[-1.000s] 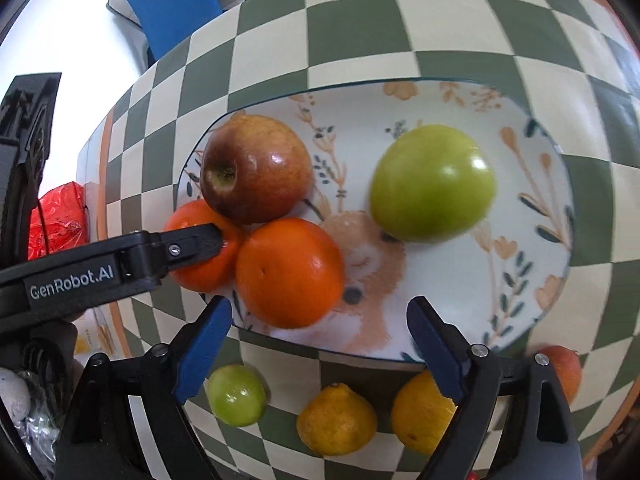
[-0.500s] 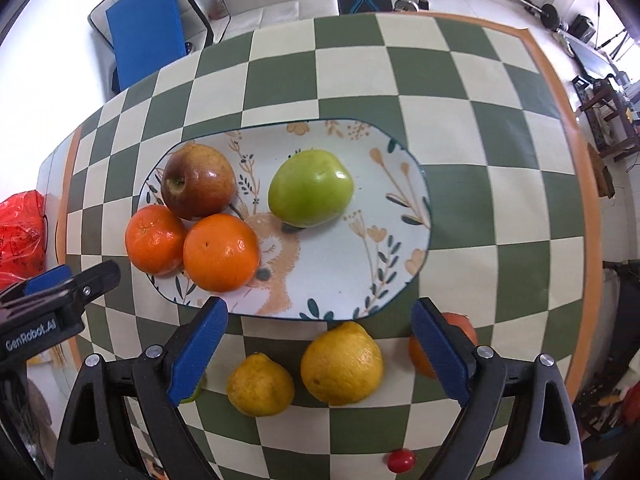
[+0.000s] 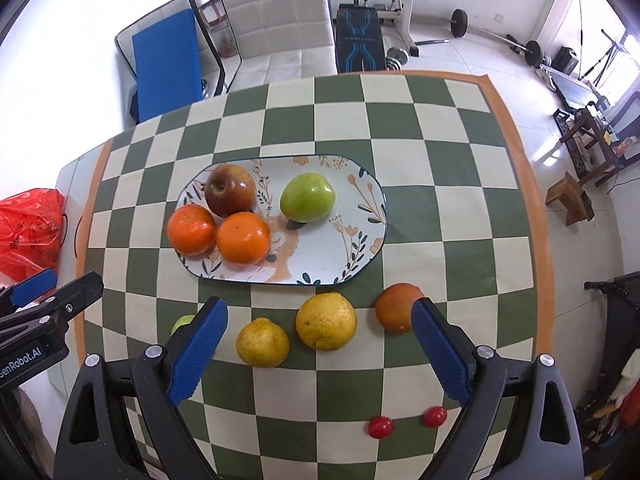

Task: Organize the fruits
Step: 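Withdraw both tools back toward the remaining fruits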

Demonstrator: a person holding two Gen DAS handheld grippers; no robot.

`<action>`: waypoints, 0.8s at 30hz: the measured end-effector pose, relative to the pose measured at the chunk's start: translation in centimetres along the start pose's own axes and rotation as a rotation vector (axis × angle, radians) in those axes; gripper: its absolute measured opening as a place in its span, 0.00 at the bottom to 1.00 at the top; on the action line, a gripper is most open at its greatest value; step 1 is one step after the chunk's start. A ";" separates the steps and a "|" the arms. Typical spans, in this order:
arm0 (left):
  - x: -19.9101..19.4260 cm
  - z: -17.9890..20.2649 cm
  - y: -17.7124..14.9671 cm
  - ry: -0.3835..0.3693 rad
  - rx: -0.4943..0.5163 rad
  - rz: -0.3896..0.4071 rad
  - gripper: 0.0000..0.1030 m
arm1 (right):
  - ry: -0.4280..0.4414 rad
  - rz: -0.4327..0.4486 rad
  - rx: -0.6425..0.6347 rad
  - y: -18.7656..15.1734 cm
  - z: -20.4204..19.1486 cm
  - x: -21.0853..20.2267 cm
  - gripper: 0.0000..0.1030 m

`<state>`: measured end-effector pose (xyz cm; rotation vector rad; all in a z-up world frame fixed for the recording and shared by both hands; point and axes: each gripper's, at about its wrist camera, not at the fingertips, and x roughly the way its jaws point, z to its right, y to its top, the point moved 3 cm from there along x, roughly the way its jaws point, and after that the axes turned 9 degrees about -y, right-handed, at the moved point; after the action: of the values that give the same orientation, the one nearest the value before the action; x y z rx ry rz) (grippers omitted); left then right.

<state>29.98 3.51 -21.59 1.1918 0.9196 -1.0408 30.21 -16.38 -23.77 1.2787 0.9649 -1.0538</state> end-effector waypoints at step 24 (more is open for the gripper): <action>-4.7 1.0 -1.5 0.017 0.024 0.138 0.84 | 0.025 0.118 0.052 -2.7 0.9 -7.8 0.92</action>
<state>27.25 3.04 -17.40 1.2677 0.8279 -0.9348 25.61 -16.77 -16.87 1.3776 0.8747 -0.9790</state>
